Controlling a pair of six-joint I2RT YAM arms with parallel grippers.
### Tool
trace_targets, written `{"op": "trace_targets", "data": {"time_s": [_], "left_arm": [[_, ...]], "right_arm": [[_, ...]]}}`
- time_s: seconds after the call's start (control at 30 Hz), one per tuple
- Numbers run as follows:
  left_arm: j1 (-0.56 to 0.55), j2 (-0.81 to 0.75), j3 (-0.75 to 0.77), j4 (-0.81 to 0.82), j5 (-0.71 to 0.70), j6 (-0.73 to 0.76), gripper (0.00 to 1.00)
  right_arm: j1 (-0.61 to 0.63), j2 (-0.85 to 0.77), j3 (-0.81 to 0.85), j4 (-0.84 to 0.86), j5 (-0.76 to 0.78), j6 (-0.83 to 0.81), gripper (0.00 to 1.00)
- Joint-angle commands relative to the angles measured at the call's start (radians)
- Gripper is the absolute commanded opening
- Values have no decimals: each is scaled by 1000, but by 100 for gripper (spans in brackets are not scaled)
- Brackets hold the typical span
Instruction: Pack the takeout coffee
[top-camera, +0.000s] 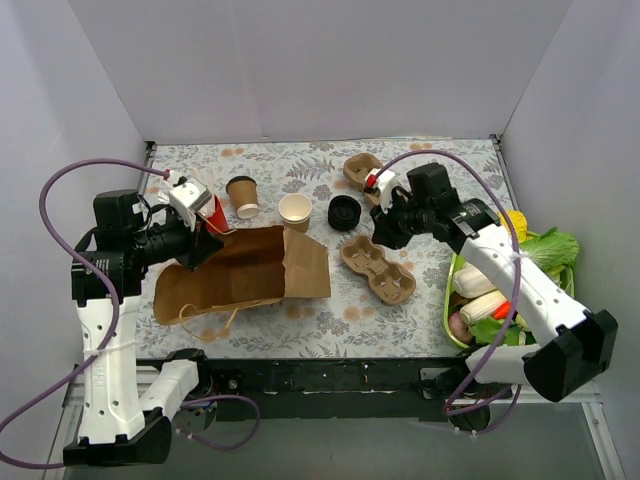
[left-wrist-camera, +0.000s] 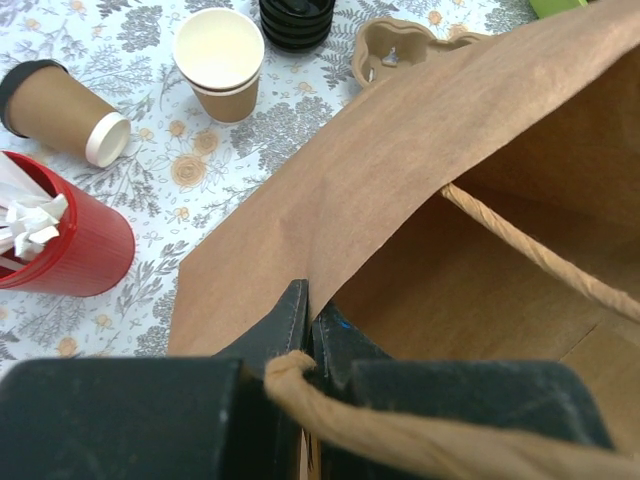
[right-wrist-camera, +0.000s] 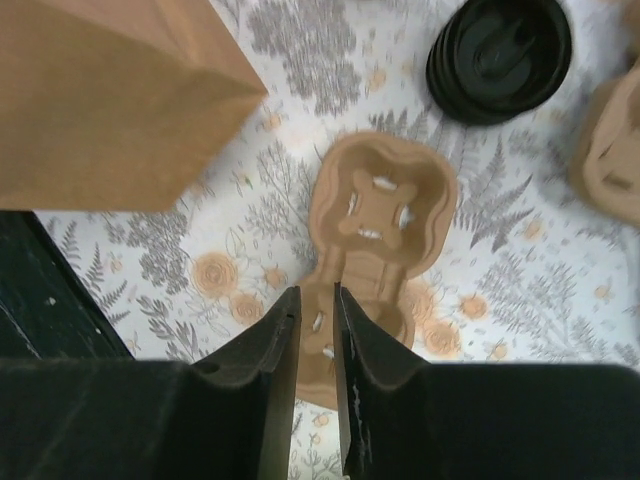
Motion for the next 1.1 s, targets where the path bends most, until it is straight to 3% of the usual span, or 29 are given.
{"op": "trace_targets", "data": {"time_s": [0.0, 0.43, 0.7, 1.07], "left_arm": [[7, -8, 51, -62, -38, 8, 0], [7, -54, -26, -13, -32, -91, 0], [7, -87, -56, -1, -51, -98, 0], [9, -94, -64, 12, -51, -98, 0]], "right_arm": [[3, 60, -48, -47, 79, -10, 28], [52, 221, -161, 48, 217, -17, 59], [58, 309, -163, 66, 287, 50, 50], [58, 364, -157, 84, 297, 53, 52]]}}
